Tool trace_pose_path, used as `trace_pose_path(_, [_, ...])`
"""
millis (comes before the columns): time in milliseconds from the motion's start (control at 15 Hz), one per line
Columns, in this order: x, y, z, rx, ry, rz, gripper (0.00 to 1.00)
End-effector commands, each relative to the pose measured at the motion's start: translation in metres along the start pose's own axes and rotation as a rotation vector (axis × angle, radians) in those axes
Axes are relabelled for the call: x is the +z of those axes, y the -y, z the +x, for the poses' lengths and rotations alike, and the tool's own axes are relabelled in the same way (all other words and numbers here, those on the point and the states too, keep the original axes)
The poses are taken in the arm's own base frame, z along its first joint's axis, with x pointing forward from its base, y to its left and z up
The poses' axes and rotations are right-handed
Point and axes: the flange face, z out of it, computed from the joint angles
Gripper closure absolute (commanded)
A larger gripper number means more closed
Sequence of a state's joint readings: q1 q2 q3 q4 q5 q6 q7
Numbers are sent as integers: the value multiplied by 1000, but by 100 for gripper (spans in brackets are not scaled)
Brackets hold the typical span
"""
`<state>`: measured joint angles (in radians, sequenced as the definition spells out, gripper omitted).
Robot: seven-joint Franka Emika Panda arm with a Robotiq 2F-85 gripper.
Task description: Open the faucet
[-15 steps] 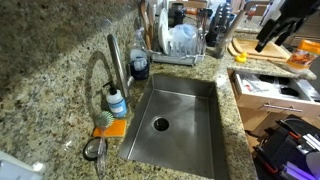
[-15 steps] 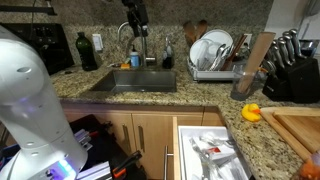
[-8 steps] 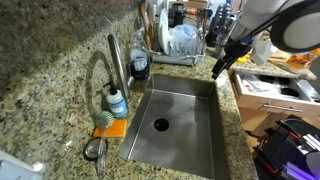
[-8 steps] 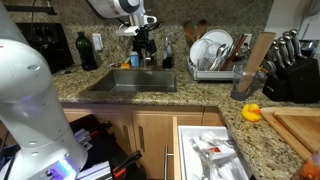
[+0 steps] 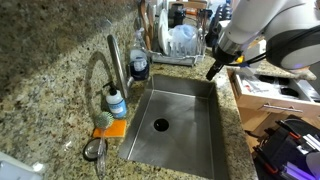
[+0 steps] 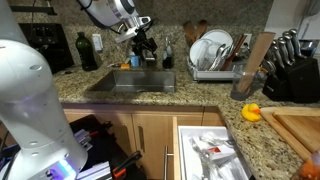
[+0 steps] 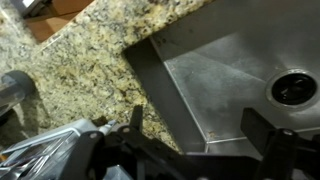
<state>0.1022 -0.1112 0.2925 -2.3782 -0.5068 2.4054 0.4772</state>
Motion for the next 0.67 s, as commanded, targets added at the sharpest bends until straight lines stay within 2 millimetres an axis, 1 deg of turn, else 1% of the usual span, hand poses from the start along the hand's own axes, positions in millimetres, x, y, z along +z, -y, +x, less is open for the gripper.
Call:
trace_pose_path(0, [25,35,27,-153,-34,-135,0])
trace_pose_path(200, [41,74,44,-311,-68,-241,0])
trace_pose_path(333, [47,91,56,-413,-90,-315,0])
trace_pose_path(400, [49,93,62,-457,-107,-354,0])
trace_pose_path(467, [46,91,65,-490,-133,-398,0])
trace_pose_path(533, [39,83,65,-489,-173,-454,0])
trace_pose_path(600, [29,75,63,-423,-223,-491,0])
